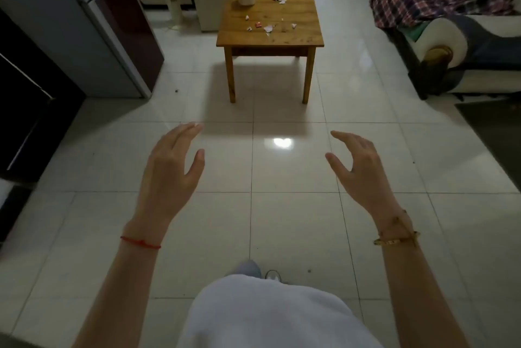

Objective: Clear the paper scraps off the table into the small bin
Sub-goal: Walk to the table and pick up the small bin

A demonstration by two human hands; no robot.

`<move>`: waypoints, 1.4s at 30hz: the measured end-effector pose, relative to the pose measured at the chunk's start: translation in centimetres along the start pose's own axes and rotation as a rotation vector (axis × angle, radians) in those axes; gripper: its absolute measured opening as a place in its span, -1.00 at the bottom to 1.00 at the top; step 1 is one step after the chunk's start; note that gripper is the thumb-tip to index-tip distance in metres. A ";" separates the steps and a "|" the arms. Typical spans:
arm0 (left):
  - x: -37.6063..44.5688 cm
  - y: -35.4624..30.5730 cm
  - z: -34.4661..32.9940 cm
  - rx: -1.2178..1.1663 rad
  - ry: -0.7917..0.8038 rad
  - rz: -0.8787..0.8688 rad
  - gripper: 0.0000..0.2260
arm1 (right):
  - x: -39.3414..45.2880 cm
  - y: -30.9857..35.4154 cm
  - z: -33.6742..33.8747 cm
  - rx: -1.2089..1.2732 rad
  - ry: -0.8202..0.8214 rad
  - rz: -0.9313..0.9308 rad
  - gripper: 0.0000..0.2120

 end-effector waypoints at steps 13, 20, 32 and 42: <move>5.7 6.2 -4.7 0.001 0.016 0.092 -0.63 | 9.6 -0.2 -4.2 -0.032 0.090 -0.050 -0.59; 16.3 15.1 -6.6 0.003 -0.001 0.099 -0.63 | 23.0 4.4 -7.9 -0.020 0.081 -0.035 -0.59; 35.0 28.7 -9.3 -0.042 0.068 0.061 -0.61 | 42.7 11.7 -12.0 -0.009 0.027 -0.040 -0.59; 47.8 36.6 -16.3 -0.068 0.105 0.077 -0.62 | 58.8 9.9 -15.6 -0.010 0.048 -0.071 -0.59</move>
Point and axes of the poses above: each hand's wrist, its own x-axis towards the middle knuckle, its own z-axis out of the back of the hand, y = z × x, the point moved 3 cm from there along x, towards the middle knuckle, and after that the axes turned 15 degrees about -z, right-handed, at the moved point
